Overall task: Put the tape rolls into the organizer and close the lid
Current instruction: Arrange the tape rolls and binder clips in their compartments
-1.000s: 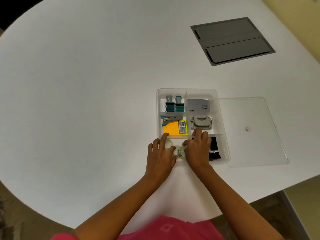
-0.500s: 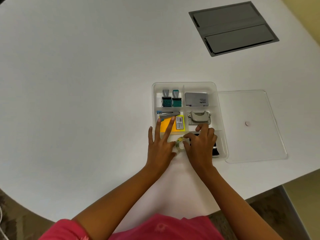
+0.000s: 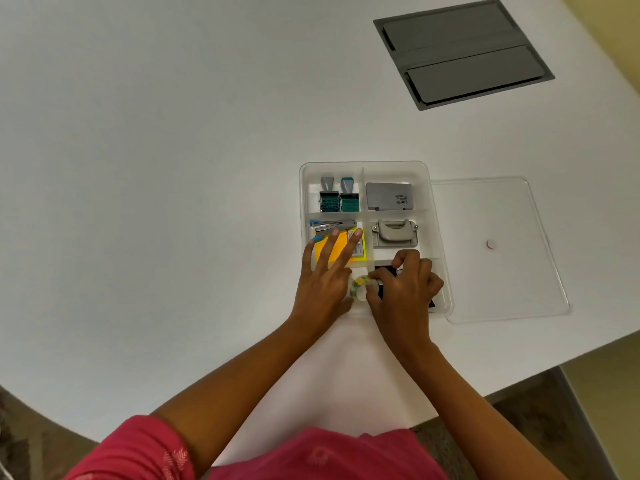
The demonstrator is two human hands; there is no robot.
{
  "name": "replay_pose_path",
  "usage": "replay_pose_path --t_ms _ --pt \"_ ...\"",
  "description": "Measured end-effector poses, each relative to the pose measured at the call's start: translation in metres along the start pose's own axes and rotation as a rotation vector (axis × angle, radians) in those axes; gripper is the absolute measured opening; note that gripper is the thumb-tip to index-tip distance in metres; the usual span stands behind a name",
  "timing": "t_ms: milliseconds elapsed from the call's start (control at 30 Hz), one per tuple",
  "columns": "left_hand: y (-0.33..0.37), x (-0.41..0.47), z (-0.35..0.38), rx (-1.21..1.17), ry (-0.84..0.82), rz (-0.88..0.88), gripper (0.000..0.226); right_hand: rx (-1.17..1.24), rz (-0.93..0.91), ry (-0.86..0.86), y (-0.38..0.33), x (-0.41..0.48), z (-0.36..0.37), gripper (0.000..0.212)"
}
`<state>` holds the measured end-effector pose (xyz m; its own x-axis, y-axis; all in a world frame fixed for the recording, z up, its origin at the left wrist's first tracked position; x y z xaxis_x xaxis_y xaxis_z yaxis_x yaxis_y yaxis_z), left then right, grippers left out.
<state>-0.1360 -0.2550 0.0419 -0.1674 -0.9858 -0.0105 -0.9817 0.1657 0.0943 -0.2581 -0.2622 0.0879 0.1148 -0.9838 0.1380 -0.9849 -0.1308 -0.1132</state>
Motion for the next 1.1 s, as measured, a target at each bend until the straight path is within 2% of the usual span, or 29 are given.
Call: replay_pose_path --t_ms 100,300,467,633,767,933,1000,1100 --pt "-0.006 -0.006 -0.008 -0.005 0.026 -0.037 0.047 -0.035 -0.008 -0.021 -0.001 -0.004 0.002 0.011" --pt "-0.018 -0.021 -0.013 -0.099 0.053 -0.138 0.057 -0.236 -0.096 -0.142 -0.012 -0.005 0.01 0.016" --pt "-0.019 -0.019 -0.015 -0.164 0.034 -0.147 0.058 -0.425 -0.119 -0.29 -0.019 -0.005 0.02 0.016" --pt "-0.019 -0.018 -0.016 -0.162 0.04 -0.117 0.059 -0.447 -0.101 -0.342 -0.022 -0.002 0.026 0.011" --pt "-0.013 -0.019 -0.018 -0.163 0.039 -0.09 0.056 -0.33 -0.072 -0.284 -0.017 -0.001 0.024 0.019" --pt "-0.004 -0.018 -0.008 -0.291 -0.084 -0.029 0.055 0.106 -0.009 -0.037 0.005 0.002 0.013 0.015" --pt "0.001 -0.015 -0.007 -0.287 -0.114 -0.008 0.053 0.172 0.02 0.015 0.013 0.001 0.009 0.018" --pt "0.007 -0.008 -0.008 -0.241 -0.133 0.034 0.05 0.184 0.055 0.007 0.021 -0.002 0.008 0.02"
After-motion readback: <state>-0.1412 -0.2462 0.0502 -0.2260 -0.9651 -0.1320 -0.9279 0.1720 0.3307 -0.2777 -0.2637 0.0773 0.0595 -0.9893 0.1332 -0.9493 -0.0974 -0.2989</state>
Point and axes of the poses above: each hand's wrist, its own x-axis towards the middle knuckle, its own z-axis out of the palm, y = z × x, the point moved 3 cm from there along x, towards the middle knuckle
